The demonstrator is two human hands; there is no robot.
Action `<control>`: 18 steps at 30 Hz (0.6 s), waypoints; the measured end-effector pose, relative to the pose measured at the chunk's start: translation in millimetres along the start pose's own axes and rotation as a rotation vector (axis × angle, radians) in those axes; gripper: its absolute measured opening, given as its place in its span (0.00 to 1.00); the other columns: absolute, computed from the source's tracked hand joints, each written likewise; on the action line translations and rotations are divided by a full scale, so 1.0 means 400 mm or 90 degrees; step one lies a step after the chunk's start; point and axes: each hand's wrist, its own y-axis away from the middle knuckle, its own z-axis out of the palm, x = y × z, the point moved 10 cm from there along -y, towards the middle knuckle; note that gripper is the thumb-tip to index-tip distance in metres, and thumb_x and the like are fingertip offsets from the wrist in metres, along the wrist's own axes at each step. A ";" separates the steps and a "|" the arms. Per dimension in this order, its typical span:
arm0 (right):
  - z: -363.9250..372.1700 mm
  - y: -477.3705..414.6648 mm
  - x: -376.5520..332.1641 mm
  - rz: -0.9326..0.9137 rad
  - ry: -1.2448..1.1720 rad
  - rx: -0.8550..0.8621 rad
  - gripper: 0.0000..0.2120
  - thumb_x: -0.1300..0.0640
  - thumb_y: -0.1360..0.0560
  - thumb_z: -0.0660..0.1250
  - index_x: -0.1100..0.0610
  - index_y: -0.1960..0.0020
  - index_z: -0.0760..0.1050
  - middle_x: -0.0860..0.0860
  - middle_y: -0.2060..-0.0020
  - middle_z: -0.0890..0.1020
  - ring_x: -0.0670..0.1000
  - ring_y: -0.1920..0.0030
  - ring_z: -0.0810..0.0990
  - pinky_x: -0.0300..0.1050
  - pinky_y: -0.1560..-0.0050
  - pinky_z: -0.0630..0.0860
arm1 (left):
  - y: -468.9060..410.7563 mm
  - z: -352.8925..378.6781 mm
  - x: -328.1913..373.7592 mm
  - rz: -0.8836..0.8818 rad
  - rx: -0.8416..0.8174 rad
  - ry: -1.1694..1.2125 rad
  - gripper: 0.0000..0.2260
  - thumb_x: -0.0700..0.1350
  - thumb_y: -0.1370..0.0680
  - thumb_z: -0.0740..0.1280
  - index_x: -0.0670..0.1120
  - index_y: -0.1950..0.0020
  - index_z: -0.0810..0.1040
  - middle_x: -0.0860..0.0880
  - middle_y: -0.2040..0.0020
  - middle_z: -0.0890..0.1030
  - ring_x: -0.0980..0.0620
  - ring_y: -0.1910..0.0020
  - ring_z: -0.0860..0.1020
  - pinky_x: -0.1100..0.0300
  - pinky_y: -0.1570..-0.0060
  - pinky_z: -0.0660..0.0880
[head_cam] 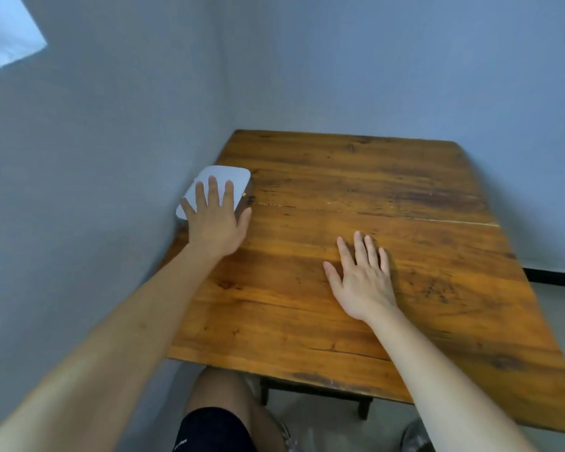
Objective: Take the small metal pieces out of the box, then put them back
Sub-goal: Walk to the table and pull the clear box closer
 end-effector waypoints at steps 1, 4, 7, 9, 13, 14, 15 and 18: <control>-0.002 -0.001 0.000 -0.001 -0.002 0.006 0.35 0.32 0.20 0.37 0.48 0.18 0.42 0.54 0.19 0.41 0.55 0.20 0.37 0.55 0.22 0.36 | -0.022 0.017 -0.008 -0.023 -0.017 0.001 0.33 0.64 0.18 0.47 0.49 0.18 0.47 0.41 0.18 0.46 0.36 0.20 0.45 0.31 0.27 0.44; -0.005 0.000 -0.001 -0.004 -0.003 0.028 0.34 0.32 0.20 0.37 0.48 0.18 0.43 0.54 0.19 0.42 0.55 0.20 0.39 0.56 0.22 0.37 | -0.042 0.068 -0.008 -0.060 -0.071 0.006 0.31 0.64 0.18 0.46 0.50 0.19 0.48 0.41 0.18 0.47 0.34 0.20 0.45 0.28 0.28 0.44; -0.007 0.000 -0.003 -0.009 -0.012 0.047 0.35 0.32 0.20 0.38 0.48 0.18 0.45 0.54 0.19 0.43 0.55 0.20 0.40 0.57 0.22 0.39 | -0.026 0.079 0.015 -0.036 -0.045 -0.003 0.28 0.58 0.17 0.48 0.48 0.19 0.51 0.40 0.18 0.50 0.33 0.21 0.48 0.28 0.27 0.47; -0.006 0.000 -0.003 -0.013 -0.017 0.051 0.35 0.32 0.20 0.38 0.48 0.18 0.46 0.54 0.19 0.44 0.55 0.20 0.41 0.57 0.22 0.40 | -0.004 0.075 0.029 -0.003 -0.025 -0.011 0.26 0.55 0.16 0.48 0.47 0.19 0.52 0.41 0.18 0.53 0.33 0.21 0.50 0.29 0.28 0.49; -0.012 0.004 0.000 -0.011 -0.032 0.072 0.35 0.32 0.20 0.40 0.49 0.18 0.48 0.55 0.19 0.46 0.55 0.19 0.43 0.57 0.21 0.41 | 0.061 0.070 0.082 0.068 -0.013 -0.001 0.25 0.53 0.16 0.47 0.48 0.19 0.52 0.42 0.18 0.53 0.34 0.21 0.50 0.30 0.27 0.48; -0.014 0.007 0.002 -0.010 -0.040 0.078 0.35 0.33 0.20 0.41 0.50 0.18 0.49 0.56 0.19 0.47 0.55 0.19 0.44 0.57 0.21 0.42 | 0.080 0.069 0.096 0.083 -0.009 0.003 0.25 0.53 0.16 0.47 0.49 0.19 0.52 0.42 0.18 0.53 0.34 0.21 0.50 0.31 0.27 0.47; -0.017 0.010 0.004 -0.007 -0.050 0.084 0.36 0.33 0.20 0.42 0.51 0.18 0.49 0.56 0.19 0.48 0.55 0.19 0.45 0.56 0.21 0.42 | 0.099 0.068 0.108 0.098 -0.003 0.005 0.25 0.53 0.16 0.47 0.49 0.19 0.52 0.43 0.18 0.53 0.35 0.20 0.50 0.31 0.27 0.47; -0.030 0.024 0.006 0.000 -0.090 0.111 0.35 0.36 0.18 0.46 0.55 0.18 0.46 0.58 0.19 0.47 0.57 0.20 0.50 0.54 0.21 0.47 | 0.157 0.066 0.142 0.138 0.014 0.011 0.24 0.52 0.16 0.48 0.49 0.19 0.54 0.43 0.18 0.55 0.36 0.20 0.51 0.33 0.26 0.47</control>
